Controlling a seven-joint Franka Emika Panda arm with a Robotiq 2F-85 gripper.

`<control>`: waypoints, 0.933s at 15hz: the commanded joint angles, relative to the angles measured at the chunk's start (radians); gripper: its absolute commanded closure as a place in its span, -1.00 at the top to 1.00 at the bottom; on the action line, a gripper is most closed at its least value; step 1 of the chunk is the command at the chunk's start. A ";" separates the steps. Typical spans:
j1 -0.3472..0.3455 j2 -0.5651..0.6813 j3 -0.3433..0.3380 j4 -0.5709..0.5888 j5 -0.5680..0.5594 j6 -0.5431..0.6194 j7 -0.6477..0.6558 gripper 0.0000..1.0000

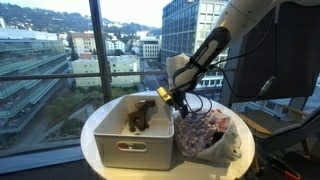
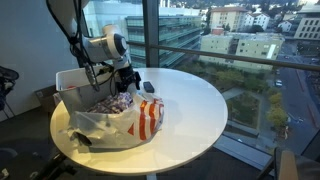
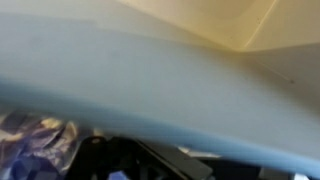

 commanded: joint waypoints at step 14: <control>0.000 -0.009 -0.002 -0.091 0.215 -0.047 -0.062 0.32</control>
